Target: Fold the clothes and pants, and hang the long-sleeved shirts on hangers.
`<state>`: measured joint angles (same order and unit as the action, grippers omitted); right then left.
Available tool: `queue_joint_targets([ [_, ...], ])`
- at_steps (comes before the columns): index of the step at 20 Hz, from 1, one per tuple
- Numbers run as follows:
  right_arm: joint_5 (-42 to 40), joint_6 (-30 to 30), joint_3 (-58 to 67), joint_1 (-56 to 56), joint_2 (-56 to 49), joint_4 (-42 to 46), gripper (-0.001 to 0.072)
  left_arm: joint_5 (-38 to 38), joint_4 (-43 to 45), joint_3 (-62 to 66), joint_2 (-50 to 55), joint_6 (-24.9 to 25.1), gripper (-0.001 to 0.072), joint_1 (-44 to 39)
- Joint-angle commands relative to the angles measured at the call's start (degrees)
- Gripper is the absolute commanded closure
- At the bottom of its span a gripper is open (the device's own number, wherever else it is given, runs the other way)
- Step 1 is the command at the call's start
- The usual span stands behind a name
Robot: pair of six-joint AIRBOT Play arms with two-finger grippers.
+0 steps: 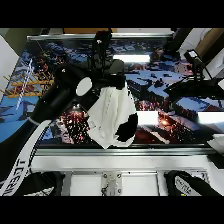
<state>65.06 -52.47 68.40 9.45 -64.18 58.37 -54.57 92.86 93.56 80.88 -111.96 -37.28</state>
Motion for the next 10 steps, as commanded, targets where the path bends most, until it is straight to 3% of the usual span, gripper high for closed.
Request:
queue_joint_targets([
  [1, -1.2, -13.4, -1.4, 1.1, 0.4, 9.9, 0.0572, -5.3, -0.1, 2.6, 4.7, 0.3, -0.0013, 7.0],
  [2, -1.2, -14.2, -3.0, 1.0, 0.3, 7.2, 0.0233, -6.6, -0.1, 0.3, 4.7, 0.3, -0.0013, 9.2],
  [3, -1.2, -14.2, -4.7, 1.0, 0.0, 4.6, -0.0006, -7.5, -0.3, -2.3, 4.7, 0.8, -0.0013, 11.1],
  [7, -1.2, -14.2, -11.4, -2.6, -4.5, 2.1, -0.0006, -4.8, -13.7, -15.6, 5.5, 9.8, -0.0013, 18.3],
  [10, -1.2, -15.3, -13.9, -9.0, -10.3, 2.1, -0.0005, -4.9, -20.0, -21.0, 9.4, 13.4, -0.0013, 21.9],
])
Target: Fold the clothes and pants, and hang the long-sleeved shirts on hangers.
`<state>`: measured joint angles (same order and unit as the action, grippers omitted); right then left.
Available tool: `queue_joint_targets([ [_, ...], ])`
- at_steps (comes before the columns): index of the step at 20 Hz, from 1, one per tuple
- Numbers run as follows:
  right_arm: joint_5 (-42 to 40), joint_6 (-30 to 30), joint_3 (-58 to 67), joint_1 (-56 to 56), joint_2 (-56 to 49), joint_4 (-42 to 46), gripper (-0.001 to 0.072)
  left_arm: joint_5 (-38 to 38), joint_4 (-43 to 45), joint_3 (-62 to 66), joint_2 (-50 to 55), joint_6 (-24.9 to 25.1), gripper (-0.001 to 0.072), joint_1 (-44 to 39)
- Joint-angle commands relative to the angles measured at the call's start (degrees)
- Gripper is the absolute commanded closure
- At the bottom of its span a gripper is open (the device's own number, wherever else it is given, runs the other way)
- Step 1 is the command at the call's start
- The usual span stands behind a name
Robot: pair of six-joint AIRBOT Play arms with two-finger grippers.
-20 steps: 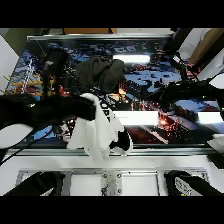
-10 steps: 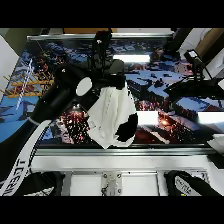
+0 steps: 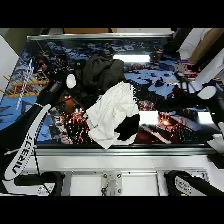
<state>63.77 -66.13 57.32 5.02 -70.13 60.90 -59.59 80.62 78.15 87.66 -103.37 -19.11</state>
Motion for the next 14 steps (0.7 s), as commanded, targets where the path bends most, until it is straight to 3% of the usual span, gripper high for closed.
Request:
queue_joint_targets([
  [1, 0.0, -1.7, -2.8, -7.2, -6.6, -0.6, -0.0005, -0.2, -8.9, -6.4, 4.2, 5.9, -0.0013, 4.3],
  [6, -2.5, -3.4, -2.8, -18.0, -15.1, -0.6, -0.0005, -0.4, -14.8, -6.4, 8.8, 10.0, -0.0012, 3.8],
  [7, -2.9, -3.8, -2.8, -19.4, -16.1, -0.6, -0.0005, 0.1, -14.6, -6.4, 8.8, 10.0, 0.0029, 3.3],
  [10, -4.3, -3.8, -2.8, -22.0, -17.0, -0.6, 0.0014, 0.3, -14.6, -5.2, 8.8, 10.0, 0.0456, 3.5],
  [11, -4.6, -3.8, -2.8, -22.3, -17.0, -0.5, 0.0238, 0.2, -14.6, -4.8, 8.7, 10.0, 0.0612, 3.8],
  [12, -4.6, -3.8, -2.6, -22.2, -16.9, -0.2, 0.0585, 0.0, -14.5, -4.0, 8.7, 9.9, 0.0694, 4.2],
  [13, -3.8, -3.8, -1.9, -22.1, -16.1, 2.1, 0.0694, -1.3, -14.6, -2.4, 8.5, 9.9, 0.0694, 4.8],
  [14, -1.6, -3.8, -0.1, -21.6, -14.4, 6.6, 0.0694, -2.8, -14.0, -0.1, 7.6, 10.0, 0.0694, 5.8],
])
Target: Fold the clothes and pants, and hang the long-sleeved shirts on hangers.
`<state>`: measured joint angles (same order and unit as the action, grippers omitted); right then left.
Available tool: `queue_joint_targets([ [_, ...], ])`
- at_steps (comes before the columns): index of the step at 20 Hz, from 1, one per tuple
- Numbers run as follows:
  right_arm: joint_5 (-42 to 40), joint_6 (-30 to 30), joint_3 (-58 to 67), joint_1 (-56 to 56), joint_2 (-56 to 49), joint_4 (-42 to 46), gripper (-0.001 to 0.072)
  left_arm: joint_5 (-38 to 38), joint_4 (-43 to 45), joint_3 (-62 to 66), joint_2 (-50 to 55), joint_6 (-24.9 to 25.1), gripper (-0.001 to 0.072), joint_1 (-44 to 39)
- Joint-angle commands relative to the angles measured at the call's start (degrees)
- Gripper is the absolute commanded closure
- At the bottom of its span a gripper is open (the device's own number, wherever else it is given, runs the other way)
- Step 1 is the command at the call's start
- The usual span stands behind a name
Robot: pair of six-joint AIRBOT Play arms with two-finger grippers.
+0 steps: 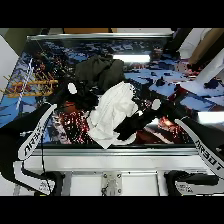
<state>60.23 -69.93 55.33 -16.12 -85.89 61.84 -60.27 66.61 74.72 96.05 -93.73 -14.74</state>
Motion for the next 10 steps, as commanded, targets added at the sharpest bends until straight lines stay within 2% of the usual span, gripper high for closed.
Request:
queue_joint_targets([
  [1, 5.1, 0.0, 4.6, 0.3, 3.6, 11.3, 0.0693, -3.3, 0.8, 6.6, -2.8, 0.3, 0.0694, 2.9],
  [3, 12.2, 0.0, 12.5, 3.0, 10.1, 22.9, 0.0694, -3.9, 1.2, 15.1, -9.0, 0.3, 0.0694, 6.4],
  [4, 14.0, 0.0, 17.0, 4.9, 14.2, 25.6, 0.0693, -4.0, 1.2, 19.5, -12.5, 0.3, 0.0694, 8.0],
  [7, 12.5, -1.0, 27.2, 9.4, 26.2, 25.4, 0.0694, -4.2, 1.3, 32.8, -23.0, 0.3, 0.0694, 11.0],
  [10, 6.7, -4.2, 31.5, 10.6, 36.1, 25.4, 0.0694, -3.8, 1.4, 39.3, -31.5, 0.3, 0.0694, 11.5],
])
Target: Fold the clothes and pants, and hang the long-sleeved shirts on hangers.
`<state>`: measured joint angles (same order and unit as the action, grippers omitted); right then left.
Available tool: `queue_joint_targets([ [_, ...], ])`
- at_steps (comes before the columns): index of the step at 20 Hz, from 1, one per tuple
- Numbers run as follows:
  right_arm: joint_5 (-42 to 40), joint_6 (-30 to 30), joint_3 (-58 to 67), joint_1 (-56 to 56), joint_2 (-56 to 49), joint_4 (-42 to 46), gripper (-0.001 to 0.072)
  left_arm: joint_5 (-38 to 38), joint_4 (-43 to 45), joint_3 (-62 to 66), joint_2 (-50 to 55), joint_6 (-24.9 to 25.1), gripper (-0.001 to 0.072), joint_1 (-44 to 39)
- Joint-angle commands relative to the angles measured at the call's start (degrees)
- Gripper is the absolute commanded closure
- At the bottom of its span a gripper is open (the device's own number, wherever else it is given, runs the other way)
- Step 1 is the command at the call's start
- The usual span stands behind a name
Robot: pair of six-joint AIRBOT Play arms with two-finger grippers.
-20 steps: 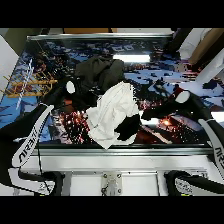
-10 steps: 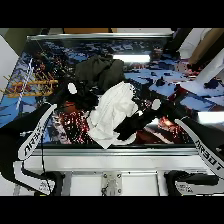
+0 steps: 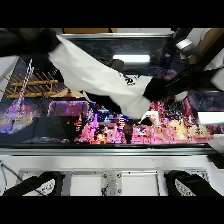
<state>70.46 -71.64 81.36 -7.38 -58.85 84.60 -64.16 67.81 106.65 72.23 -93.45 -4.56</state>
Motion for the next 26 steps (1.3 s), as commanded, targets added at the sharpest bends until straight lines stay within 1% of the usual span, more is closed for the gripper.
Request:
queue_joint_targets([
  [1, -5.9, -3.8, 5.5, 1.8, 11.9, 2.6, 0.0694, 0.0, 0.2, 8.0, -10.0, 0.1, 0.0694, 1.3],
  [3, -8.6, -6.7, 5.5, 1.8, 15.4, 2.7, 0.0694, 0.1, 0.5, 6.8, -14.0, 0.1, 0.0694, 1.3],
  [6, -9.1, -9.9, 5.5, 1.8, 15.9, 2.7, 0.0694, 0.3, 7.9, -0.7, -18.6, -0.4, 0.0694, 1.3],
  [9, -9.1, -11.6, 5.5, 1.8, 11.9, 2.6, 0.0694, 0.4, 15.6, -10.8, -19.5, -5.0, 0.0694, 1.3],
  [12, -9.1, -11.8, 5.5, 1.8, 4.6, 2.6, 0.0694, 1.3, 16.2, -18.6, -14.7, -5.6, 0.0694, 1.3],
  [14, -9.2, -11.7, 5.5, 1.8, -0.2, 2.7, 0.0694, 2.1, 16.3, -20.9, -9.8, -5.6, 0.0694, 1.3],
  [15, -9.1, -11.7, 5.5, 1.8, -1.8, 2.8, 0.0695, 1.9, 16.3, -21.7, -7.3, -5.6, 0.0694, 1.5],
  [17, -8.1, -10.9, 4.6, 1.8, -2.8, 3.5, 0.0695, -0.7, 16.2, -23.5, -3.5, -5.6, 0.0694, 2.4],
  [18, -6.3, -10.9, 3.1, 1.8, -2.3, 4.3, 0.0695, -2.4, 16.2, -25.4, -2.3, -5.6, 0.0694, 2.8],
  [20, -0.9, -10.9, -3.1, 1.8, -0.2, 4.2, 0.0695, -3.3, 16.2, -31.8, -2.0, -5.6, 0.0694, 3.1],
  [21, 1.4, -10.9, -7.6, 1.8, 1.3, 3.5, 0.0695, -3.4, 16.2, -35.3, -2.0, -5.5, 0.0694, 3.1],
  [23, 4.6, -10.9, -18.5, 1.8, 4.3, -0.8, 0.0693, -2.8, 16.2, -42.3, -1.9, -5.3, 0.0694, 3.1],
  [24, 5.5, -10.9, -23.8, 1.8, 5.9, -3.5, 0.0682, -1.7, 16.2, -45.6, -1.9, -5.3, 0.0694, 3.1],
  [25, 6.0, -10.8, -27.6, 1.8, 7.0, -5.4, 0.0647, -1.0, 16.2, -47.8, -1.9, -5.3, 0.0694, 3.1],
  [26, 6.2, -10.8, -29.3, 1.8, 7.6, -5.5, 0.0457, -0.2, 16.3, -49.7, -1.9, -5.3, 0.0694, 3.4],
])
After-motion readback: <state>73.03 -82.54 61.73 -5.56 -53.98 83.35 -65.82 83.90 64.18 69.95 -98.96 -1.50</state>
